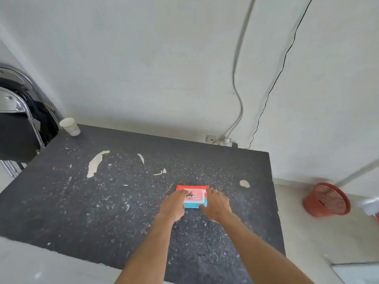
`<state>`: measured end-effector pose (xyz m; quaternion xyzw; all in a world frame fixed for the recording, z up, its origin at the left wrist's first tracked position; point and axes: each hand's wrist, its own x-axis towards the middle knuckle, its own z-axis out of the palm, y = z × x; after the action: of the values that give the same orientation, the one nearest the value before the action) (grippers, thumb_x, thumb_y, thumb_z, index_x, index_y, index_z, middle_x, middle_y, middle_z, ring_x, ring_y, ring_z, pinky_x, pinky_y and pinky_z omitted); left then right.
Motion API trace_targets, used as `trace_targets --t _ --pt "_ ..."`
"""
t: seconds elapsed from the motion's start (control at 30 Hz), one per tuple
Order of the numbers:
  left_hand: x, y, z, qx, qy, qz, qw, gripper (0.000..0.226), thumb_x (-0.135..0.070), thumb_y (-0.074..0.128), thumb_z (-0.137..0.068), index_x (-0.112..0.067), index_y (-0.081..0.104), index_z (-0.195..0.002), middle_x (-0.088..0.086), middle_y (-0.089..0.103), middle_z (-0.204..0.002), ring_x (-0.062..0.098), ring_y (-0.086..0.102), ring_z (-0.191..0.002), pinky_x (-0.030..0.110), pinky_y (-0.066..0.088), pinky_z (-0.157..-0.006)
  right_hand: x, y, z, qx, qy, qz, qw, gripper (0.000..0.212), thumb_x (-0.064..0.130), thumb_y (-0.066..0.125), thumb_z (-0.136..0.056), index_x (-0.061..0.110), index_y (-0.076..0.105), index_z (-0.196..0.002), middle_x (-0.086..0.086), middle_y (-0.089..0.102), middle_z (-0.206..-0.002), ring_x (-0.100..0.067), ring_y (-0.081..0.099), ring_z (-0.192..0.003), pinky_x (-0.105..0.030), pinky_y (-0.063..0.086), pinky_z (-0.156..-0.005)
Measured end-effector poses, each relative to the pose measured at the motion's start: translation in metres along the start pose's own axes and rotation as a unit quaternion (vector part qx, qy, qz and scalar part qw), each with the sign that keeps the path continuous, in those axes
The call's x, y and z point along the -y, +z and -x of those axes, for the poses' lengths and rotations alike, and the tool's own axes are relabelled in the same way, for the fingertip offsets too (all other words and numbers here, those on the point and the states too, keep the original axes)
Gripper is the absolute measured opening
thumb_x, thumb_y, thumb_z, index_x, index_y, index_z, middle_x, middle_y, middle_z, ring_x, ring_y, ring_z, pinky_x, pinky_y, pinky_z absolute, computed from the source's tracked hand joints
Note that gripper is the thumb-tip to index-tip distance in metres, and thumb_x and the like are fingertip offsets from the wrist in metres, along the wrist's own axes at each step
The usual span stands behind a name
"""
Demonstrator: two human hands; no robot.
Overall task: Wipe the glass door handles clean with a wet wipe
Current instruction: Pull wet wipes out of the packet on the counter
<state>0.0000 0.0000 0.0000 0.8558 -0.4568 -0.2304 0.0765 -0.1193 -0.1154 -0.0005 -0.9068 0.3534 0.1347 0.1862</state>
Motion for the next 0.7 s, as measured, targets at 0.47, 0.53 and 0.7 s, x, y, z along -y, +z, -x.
trace_targets --t 0.47,0.53,0.7 --pt "0.018 0.041 -0.039 -0.022 -0.012 0.042 0.999 0.061 -0.016 0.061 -0.094 -0.019 0.033 -0.148 -0.002 0.039 -0.149 0.017 0.041 -0.135 0.034 0.039 -0.110 0.003 0.041 -0.050 -0.005 -0.066 0.042 0.997 0.059 0.025 0.057 -0.095 0.013 0.029 -0.145 -0.007 0.026 -0.156 -0.025 0.027 -0.142 -0.042 0.030 -0.114" --pt "0.020 0.043 -0.041 -0.028 -0.014 0.049 0.998 0.062 -0.016 0.062 -0.094 -0.019 0.032 -0.148 -0.002 0.037 -0.150 0.016 0.039 -0.136 0.033 0.038 -0.110 0.002 0.046 -0.053 0.001 -0.067 0.054 0.996 0.058 0.030 0.058 -0.094 0.014 0.032 -0.144 -0.007 0.030 -0.154 -0.026 0.031 -0.140 -0.043 0.031 -0.111" --pt "0.023 0.046 -0.045 -0.035 -0.029 0.072 0.996 0.064 -0.013 0.064 -0.092 -0.018 0.032 -0.148 0.000 0.037 -0.150 0.017 0.037 -0.137 0.034 0.038 -0.109 0.002 0.052 -0.059 -0.025 -0.072 0.083 0.994 0.048 0.036 0.058 -0.093 0.018 0.045 -0.136 -0.004 0.044 -0.142 -0.025 0.044 -0.129 -0.041 0.037 -0.106"
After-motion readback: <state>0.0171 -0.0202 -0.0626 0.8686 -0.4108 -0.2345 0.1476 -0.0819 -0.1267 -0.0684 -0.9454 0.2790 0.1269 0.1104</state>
